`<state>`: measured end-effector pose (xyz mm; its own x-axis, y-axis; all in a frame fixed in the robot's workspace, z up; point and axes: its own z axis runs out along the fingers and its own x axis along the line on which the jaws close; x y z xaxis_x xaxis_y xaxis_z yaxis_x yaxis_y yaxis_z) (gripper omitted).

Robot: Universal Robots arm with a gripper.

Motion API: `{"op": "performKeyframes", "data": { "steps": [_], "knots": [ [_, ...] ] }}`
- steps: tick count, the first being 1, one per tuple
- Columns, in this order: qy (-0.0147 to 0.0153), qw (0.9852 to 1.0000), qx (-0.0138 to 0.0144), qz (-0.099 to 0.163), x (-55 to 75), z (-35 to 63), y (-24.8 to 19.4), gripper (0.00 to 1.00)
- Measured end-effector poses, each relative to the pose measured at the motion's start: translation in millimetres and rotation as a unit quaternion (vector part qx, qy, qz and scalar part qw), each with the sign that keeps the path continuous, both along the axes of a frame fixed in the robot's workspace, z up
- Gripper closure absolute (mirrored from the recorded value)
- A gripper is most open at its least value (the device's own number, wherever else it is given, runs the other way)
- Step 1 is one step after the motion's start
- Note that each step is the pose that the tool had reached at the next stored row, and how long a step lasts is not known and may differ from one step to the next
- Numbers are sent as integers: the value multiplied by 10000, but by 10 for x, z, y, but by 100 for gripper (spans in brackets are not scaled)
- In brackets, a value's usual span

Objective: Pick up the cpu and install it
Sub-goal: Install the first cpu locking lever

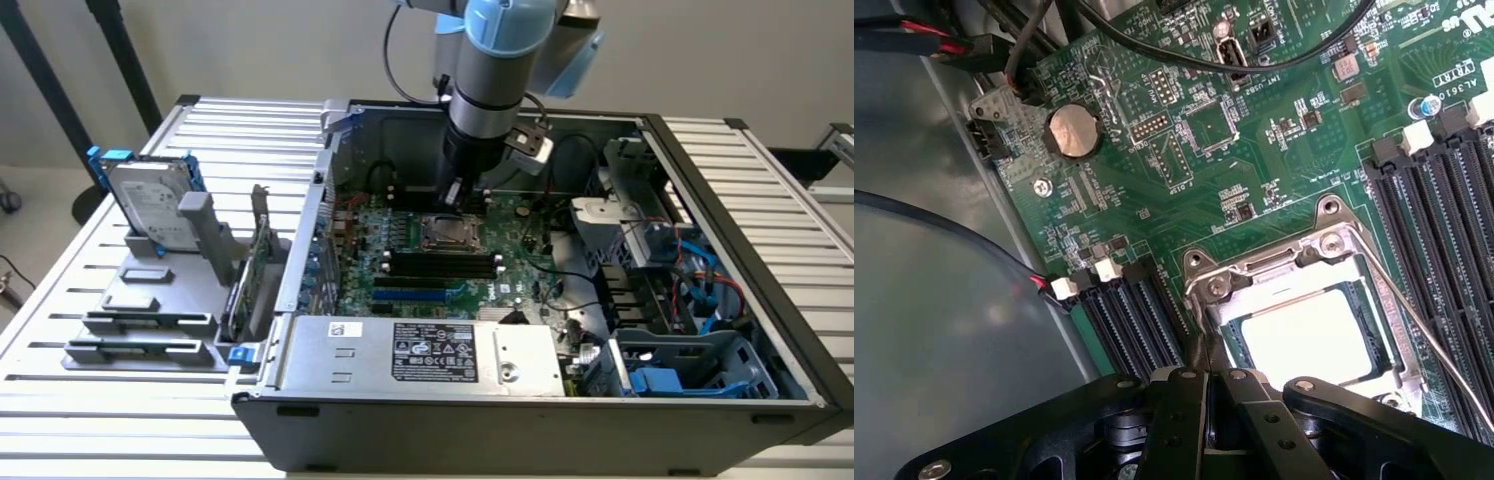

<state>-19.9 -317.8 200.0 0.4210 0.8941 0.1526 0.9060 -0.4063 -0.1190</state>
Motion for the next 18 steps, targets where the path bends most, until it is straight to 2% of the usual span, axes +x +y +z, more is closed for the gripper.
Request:
{"op": "performKeyframes", "data": {
  "steps": [9,14,16,18],
  "knots": [
    [1,9999,2,158,37,-21,0,89],
    [-1,9998,16,208,47,-25,0,89],
    [-8,9998,38,211,50,-3,3,89],
    [1,9998,35,211,46,50,-8,89]
  ]
}}
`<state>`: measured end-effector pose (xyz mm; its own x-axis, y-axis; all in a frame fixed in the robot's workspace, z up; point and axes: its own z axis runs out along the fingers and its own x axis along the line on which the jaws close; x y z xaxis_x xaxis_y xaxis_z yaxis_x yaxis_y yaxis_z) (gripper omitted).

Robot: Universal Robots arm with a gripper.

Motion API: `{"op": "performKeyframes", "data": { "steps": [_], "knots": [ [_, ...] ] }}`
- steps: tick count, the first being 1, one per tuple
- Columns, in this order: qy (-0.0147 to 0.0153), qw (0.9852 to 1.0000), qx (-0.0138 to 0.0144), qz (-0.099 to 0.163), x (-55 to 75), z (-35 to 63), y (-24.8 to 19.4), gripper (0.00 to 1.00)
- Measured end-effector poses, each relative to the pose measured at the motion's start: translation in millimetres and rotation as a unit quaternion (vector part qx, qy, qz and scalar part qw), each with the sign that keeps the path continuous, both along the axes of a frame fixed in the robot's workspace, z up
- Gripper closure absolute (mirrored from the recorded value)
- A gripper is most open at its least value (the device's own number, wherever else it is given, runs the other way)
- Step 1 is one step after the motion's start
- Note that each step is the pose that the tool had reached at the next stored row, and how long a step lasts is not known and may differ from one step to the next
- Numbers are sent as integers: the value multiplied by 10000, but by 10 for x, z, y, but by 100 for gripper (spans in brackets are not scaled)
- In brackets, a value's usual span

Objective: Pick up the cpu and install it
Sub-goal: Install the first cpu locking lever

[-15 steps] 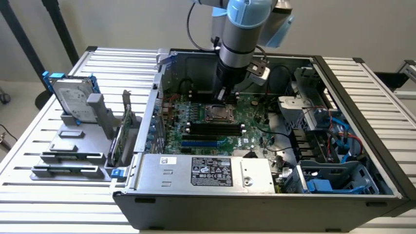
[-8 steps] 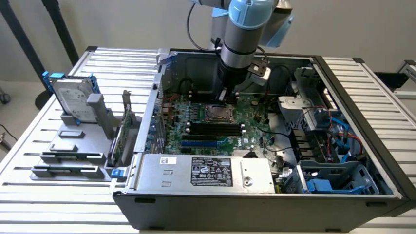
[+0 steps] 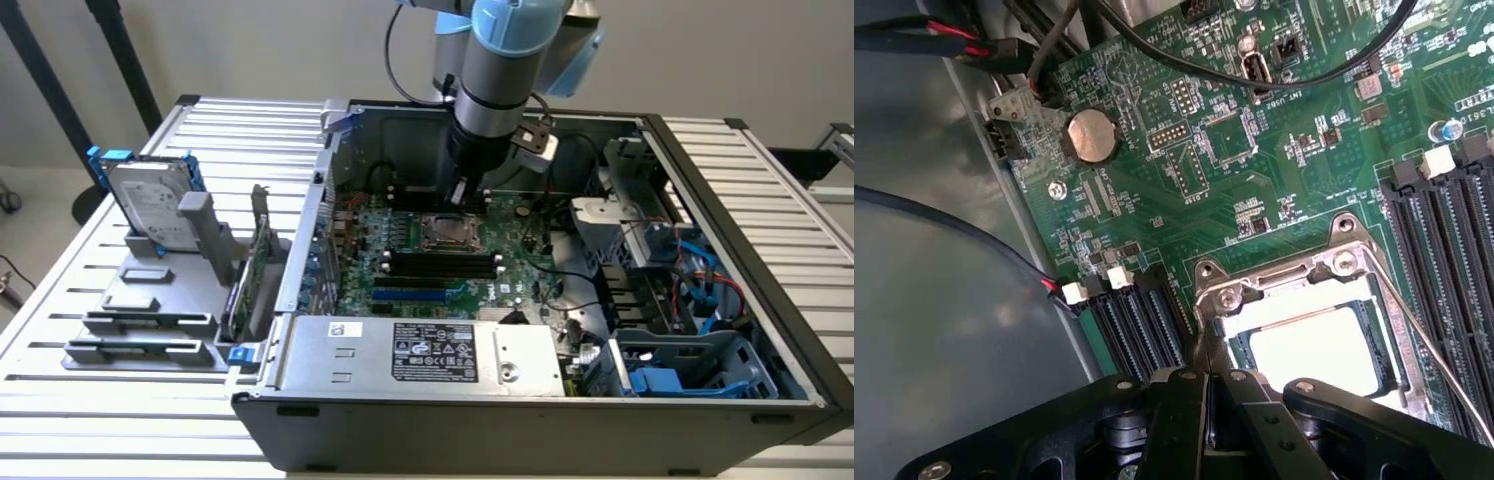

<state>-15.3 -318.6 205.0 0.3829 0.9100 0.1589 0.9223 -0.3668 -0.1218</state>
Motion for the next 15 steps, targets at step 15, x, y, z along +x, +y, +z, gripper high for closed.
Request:
{"op": "performKeyframes", "data": {
  "steps": [15],
  "knots": [
    [5,10000,2,-1,-183,237,-372,89]
  ]
}}
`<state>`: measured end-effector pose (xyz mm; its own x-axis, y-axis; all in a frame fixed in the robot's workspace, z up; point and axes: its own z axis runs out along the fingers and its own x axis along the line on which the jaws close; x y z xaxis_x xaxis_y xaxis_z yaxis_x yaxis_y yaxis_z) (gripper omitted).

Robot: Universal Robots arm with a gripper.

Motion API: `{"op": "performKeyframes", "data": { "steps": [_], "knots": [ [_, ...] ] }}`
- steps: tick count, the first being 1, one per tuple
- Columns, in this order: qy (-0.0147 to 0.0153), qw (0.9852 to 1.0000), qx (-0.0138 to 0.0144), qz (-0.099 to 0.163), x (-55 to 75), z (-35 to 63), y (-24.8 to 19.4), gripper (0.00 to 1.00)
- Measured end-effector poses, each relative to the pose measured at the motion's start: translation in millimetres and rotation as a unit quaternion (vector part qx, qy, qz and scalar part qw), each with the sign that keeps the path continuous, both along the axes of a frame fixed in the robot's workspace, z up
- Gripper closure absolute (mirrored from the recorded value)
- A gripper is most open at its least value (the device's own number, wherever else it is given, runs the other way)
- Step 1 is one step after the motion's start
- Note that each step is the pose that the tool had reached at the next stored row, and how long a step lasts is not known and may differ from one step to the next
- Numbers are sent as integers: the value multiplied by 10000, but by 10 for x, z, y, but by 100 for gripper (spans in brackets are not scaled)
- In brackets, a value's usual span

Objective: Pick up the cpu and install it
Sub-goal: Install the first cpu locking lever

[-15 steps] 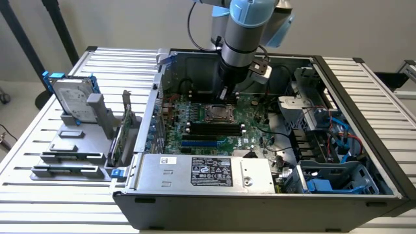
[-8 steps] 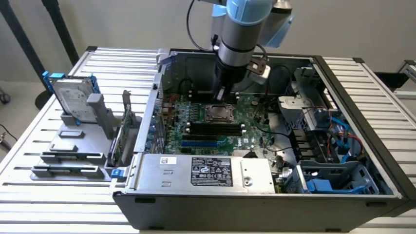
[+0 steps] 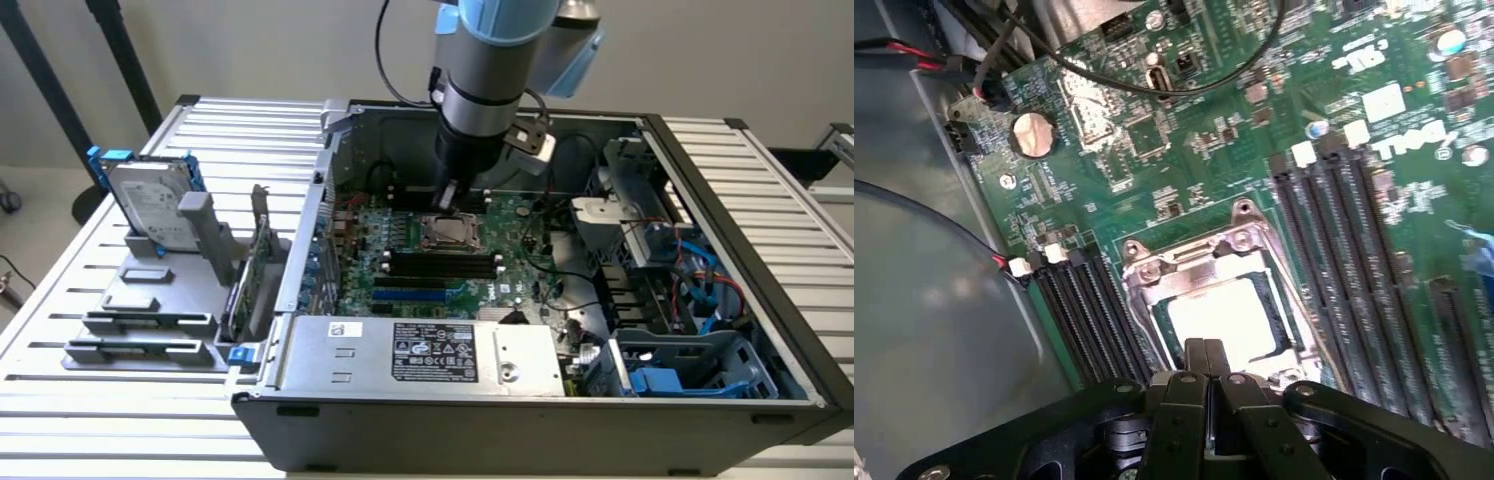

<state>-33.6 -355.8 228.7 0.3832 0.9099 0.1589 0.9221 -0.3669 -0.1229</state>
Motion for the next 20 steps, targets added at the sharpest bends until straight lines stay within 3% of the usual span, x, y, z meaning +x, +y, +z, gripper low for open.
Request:
{"op": "performKeyframes", "data": {
  "steps": [4,7,12,15,20],
  "knots": [
    [0,10000,6,-4,-37,116,-86,89],
    [1,10000,29,-36,-45,199,-111,89],
    [1,10000,32,-88,-79,245,-135,89],
    [1,10000,20,-92,-157,245,-147,89],
    [1,9999,-24,-109,-274,244,-155,89]
  ]
}}
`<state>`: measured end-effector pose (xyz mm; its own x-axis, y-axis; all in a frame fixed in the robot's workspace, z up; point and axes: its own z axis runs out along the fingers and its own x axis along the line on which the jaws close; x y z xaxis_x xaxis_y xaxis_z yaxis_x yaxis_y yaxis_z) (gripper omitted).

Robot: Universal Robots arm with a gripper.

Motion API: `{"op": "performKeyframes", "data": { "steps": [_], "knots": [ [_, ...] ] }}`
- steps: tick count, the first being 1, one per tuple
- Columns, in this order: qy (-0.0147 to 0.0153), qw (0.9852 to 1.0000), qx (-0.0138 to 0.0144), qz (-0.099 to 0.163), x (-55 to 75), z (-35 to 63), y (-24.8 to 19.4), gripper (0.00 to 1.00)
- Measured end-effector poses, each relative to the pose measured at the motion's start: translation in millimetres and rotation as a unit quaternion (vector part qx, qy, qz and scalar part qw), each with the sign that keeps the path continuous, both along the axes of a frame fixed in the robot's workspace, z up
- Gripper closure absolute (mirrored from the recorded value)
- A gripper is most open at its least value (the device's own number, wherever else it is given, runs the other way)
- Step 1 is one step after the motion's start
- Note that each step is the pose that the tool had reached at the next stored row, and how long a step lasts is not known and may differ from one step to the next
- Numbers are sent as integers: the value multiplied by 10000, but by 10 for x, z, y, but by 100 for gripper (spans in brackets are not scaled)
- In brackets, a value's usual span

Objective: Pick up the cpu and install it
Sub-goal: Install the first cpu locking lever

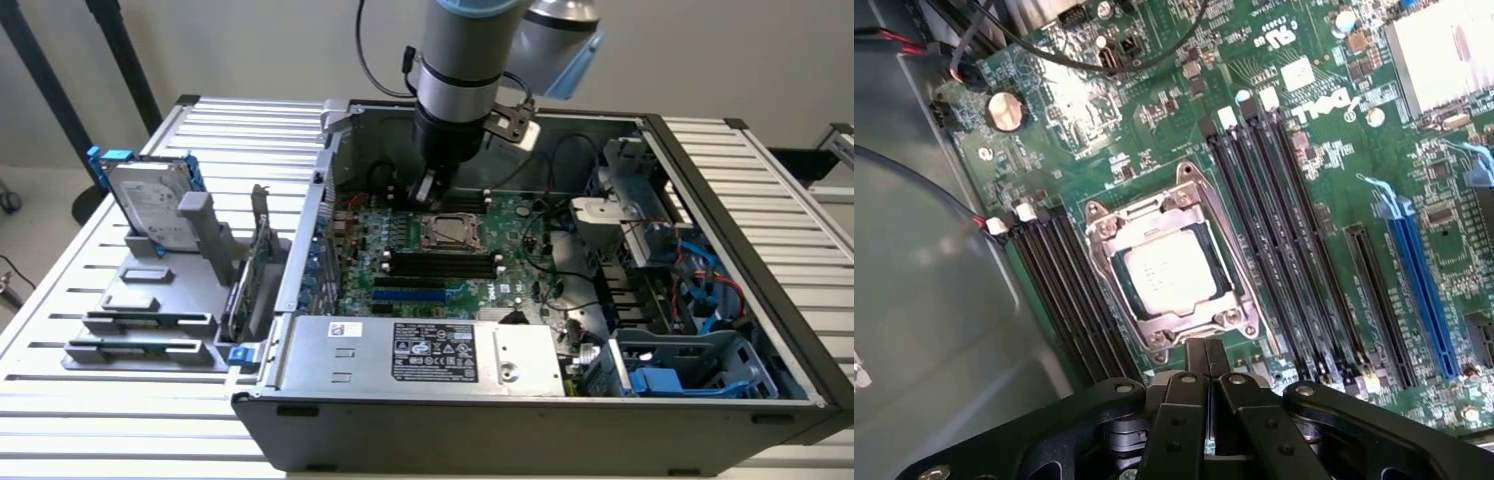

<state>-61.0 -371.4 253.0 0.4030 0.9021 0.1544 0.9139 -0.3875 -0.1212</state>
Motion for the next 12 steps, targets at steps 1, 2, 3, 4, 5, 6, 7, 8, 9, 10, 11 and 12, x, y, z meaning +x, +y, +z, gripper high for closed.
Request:
{"op": "performKeyframes", "data": {
  "steps": [1,2,3,4,5,6,7,8,9,10,11,12],
  "knots": [
    [0,10000,-2,-10,-13,0,-2,89],
    [0,10000,-2,-20,-21,1,-6,89],
    [-1,10000,-3,-32,-25,1,-11,89],
    [0,10000,-2,-63,-24,0,-18,89],
    [0,9999,-2,-111,-25,0,-24,89],
    [0,9999,-2,-158,-25,0,-31,89],
    [0,9998,-2,-203,-25,0,-38,89],
    [4,9997,-2,-245,-25,0,-47,89],
    [11,9996,-2,-280,-25,1,-58,89],
    [27,9995,-3,-308,-25,2,-72,89],
    [46,9994,-3,-334,-25,3,-85,89],
    [70,9993,-4,-366,-25,4,-96,89]
  ]
}}
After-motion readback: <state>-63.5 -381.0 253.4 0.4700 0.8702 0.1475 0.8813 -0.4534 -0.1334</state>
